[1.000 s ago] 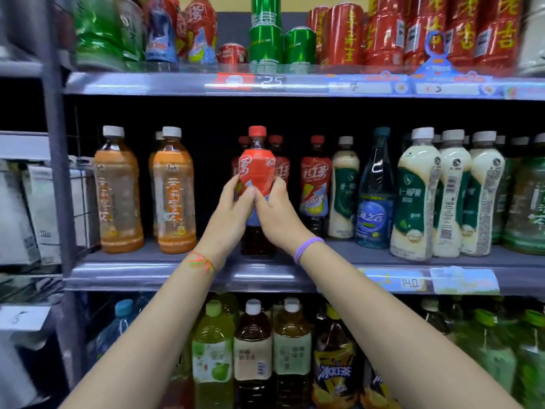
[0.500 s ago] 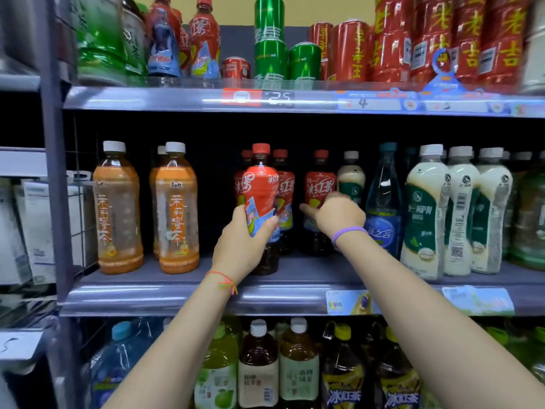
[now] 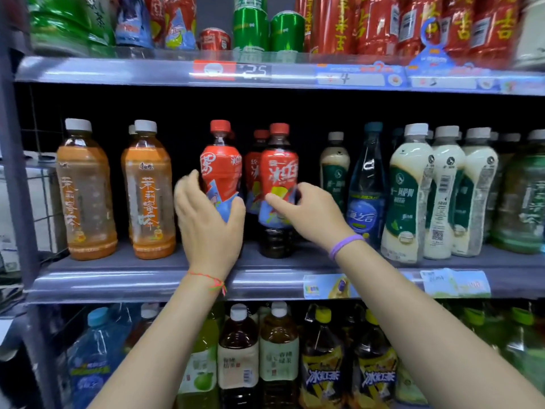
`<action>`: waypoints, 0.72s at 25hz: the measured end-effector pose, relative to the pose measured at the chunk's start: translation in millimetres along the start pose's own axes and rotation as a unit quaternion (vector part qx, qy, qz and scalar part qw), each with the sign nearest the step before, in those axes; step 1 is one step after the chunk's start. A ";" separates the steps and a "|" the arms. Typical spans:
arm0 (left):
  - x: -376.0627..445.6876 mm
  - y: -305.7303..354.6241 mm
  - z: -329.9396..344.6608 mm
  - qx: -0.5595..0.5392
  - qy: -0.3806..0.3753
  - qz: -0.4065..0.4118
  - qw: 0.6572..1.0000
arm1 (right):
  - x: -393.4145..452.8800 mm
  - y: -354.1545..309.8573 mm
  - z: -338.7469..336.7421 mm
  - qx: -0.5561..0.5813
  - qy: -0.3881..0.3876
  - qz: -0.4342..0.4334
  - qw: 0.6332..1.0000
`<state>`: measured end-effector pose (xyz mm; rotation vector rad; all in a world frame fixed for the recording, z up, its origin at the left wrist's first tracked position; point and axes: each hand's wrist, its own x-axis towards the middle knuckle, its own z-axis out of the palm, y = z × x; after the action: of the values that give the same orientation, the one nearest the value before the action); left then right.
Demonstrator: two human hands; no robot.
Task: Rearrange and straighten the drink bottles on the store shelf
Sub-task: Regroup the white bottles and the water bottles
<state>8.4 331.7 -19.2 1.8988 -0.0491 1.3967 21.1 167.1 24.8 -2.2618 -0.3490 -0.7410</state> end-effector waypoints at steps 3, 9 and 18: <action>-8.8 17.0 -2.1 0.008 0.087 0.174 0.981 | -13.7 5.0 -6.5 0.045 0.049 -0.042 0.997; -42.6 69.5 31.9 -0.050 -0.075 0.261 0.961 | -44.7 47.7 -64.1 -0.045 0.359 -0.104 0.926; -51.1 159.4 139.5 -0.106 -0.221 -0.056 0.968 | -60.9 164.7 -159.8 -0.107 0.252 -0.031 0.961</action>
<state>28.4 116.7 10.5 1.9608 -0.2923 0.8353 -19.4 -64.1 -11.0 -2.1614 -0.0972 -1.4056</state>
